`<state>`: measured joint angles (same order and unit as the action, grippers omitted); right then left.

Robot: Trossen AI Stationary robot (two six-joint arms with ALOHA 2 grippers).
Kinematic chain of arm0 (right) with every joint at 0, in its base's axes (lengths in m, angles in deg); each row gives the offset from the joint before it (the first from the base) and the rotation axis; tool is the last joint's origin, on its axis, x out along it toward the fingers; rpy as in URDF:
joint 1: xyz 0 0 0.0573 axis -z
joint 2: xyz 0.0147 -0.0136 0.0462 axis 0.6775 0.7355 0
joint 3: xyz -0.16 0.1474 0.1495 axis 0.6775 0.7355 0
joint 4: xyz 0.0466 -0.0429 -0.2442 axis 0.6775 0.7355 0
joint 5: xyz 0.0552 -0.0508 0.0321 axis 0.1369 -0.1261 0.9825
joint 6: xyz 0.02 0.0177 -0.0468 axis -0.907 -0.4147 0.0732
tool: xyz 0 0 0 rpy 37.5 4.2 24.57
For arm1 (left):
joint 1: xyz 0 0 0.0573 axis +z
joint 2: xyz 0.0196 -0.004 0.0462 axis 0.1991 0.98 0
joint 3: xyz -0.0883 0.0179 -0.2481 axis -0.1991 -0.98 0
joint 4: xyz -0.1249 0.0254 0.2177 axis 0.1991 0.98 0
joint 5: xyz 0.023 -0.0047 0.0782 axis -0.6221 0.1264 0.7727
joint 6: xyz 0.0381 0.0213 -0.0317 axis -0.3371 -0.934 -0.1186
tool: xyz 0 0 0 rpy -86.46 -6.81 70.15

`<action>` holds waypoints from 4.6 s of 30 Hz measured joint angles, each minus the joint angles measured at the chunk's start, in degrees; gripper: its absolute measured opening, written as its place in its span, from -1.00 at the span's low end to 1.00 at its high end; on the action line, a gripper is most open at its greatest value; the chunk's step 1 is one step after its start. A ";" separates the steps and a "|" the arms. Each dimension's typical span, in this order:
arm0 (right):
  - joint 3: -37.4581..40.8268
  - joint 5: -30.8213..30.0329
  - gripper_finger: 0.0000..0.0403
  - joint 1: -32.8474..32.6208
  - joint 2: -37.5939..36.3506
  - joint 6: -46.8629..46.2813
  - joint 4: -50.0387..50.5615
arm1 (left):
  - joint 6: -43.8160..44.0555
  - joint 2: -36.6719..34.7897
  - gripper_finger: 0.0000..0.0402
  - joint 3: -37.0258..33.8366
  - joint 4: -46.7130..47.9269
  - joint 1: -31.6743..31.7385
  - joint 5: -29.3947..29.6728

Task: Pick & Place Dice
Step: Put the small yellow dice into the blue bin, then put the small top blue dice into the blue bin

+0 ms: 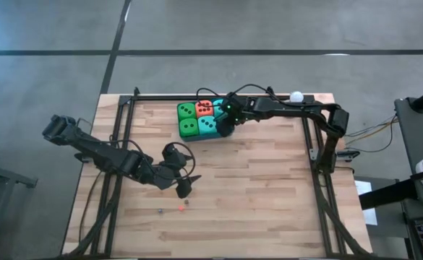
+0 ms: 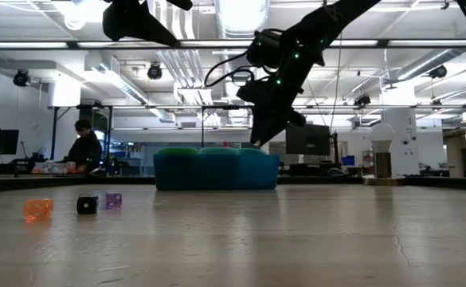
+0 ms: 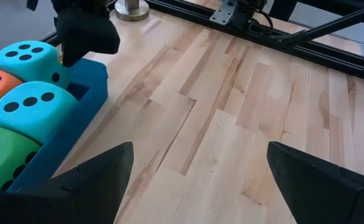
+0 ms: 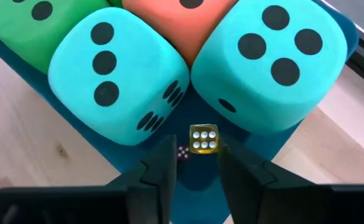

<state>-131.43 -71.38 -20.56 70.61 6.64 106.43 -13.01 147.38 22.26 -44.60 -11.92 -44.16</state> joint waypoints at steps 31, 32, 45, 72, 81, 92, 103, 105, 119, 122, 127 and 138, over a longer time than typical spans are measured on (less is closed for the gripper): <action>-0.96 0.01 -0.01 0.04 -3.00 -1.14 3.33 | 0.00 0.00 0.87 0.00 -0.02 -0.01 -0.02; -0.96 0.01 -0.01 -0.01 -3.71 -1.14 3.73 | 0.00 0.00 0.87 0.00 0.00 0.00 -0.02; 0.14 0.01 -0.01 -8.32 -19.12 1.61 6.70 | 0.00 0.00 0.86 0.00 0.00 0.01 -0.02; 4.21 0.02 -0.04 -33.58 -31.35 1.95 8.34 | 2.00 0.00 0.86 0.02 -0.04 -0.02 -1.12; 4.22 0.03 -0.04 -35.26 -31.35 2.02 8.32 | -1.34 0.16 0.85 -2.19 0.08 -4.04 -12.22; 5.02 0.03 -0.04 -35.26 -31.35 2.05 8.25 | 3.49 11.33 0.86 -5.73 0.15 -5.57 -20.37; 5.60 0.00 -0.04 -35.21 -31.35 1.92 8.16 | 13.74 18.42 0.87 -5.62 2.06 -2.58 -20.11; 5.60 0.01 -0.04 -35.21 -31.35 1.92 8.13 | 13.97 18.49 0.88 -5.63 3.39 -1.86 -20.10; 5.70 -0.03 -0.04 -35.21 -31.33 1.95 7.90 | 13.73 24.21 0.87 -5.90 4.22 -0.23 -20.13; 5.70 -0.02 -0.04 -35.21 -31.33 1.95 7.88 | 14.07 24.72 0.88 -5.84 4.20 -0.23 -20.14; 5.70 -0.03 -0.04 -35.21 -31.33 1.95 7.86 | 14.99 24.61 0.86 -5.86 4.13 -0.17 -20.31; 5.70 -0.03 -0.04 -35.21 -31.33 1.95 7.79 | 15.23 24.65 0.80 -5.90 4.24 -0.12 -20.50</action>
<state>-125.72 -71.42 -55.77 39.28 8.59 114.22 2.22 172.04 16.36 -40.36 -12.04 -64.66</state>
